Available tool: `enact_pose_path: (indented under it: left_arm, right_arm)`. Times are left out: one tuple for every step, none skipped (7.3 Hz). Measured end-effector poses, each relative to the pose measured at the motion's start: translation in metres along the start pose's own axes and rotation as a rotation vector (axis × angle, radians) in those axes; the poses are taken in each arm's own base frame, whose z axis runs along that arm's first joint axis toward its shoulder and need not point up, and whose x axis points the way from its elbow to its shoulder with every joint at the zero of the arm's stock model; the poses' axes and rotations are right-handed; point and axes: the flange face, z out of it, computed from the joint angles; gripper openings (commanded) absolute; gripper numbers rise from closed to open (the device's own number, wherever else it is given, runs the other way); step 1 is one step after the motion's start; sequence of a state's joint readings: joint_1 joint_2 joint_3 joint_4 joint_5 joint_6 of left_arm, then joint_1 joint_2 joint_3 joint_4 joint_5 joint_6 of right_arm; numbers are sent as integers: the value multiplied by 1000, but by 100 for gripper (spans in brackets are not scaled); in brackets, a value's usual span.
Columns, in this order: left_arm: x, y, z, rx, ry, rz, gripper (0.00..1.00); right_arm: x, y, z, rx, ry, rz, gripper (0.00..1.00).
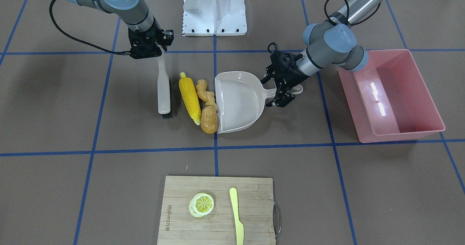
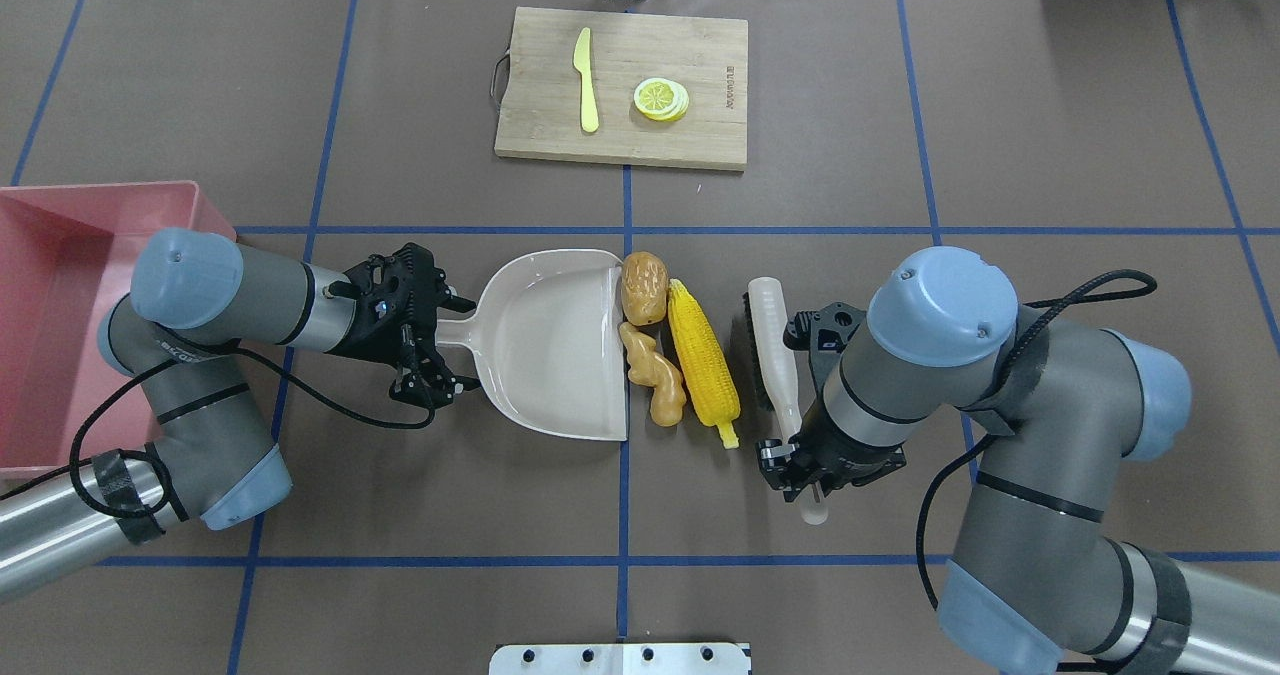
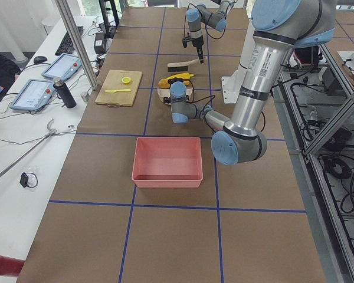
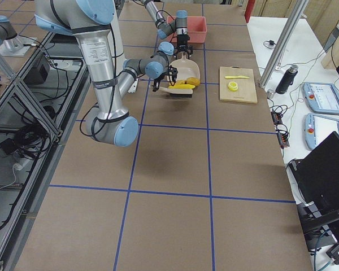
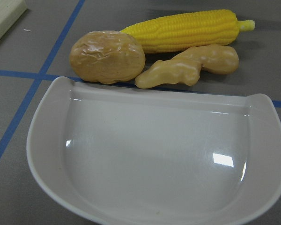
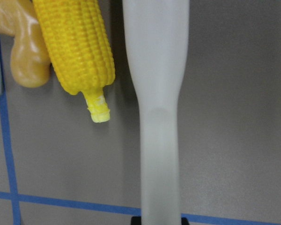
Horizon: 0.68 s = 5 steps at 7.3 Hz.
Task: Sweep and dump trash into bin
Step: 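Sweep the corn, potato and ginger into the dustpan with the right gripper's brush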
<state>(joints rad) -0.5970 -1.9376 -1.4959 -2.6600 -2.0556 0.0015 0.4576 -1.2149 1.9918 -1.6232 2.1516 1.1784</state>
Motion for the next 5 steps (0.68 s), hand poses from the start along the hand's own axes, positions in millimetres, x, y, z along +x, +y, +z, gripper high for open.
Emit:
enact_pose_path:
  left_arm:
    - [0, 0, 0, 0, 0, 0, 98]
    - [0, 0, 0, 0, 1, 0, 98]
    - [1, 0, 1, -1, 1, 0, 98]
    - [1, 0, 1, -1, 1, 0, 98]
    - [1, 1, 1, -2, -1, -1, 98]
  right_arm:
    - [-12, -5, 5, -1, 1, -3, 0]
    - [-25, -12, 9, -2, 0, -6, 0]
    - [-41, -17, 13, -4, -4, -8, 0]
    - [-52, -17, 16, -8, -5, -10, 0]
    - [-59, -17, 17, -8, -8, -13, 0]
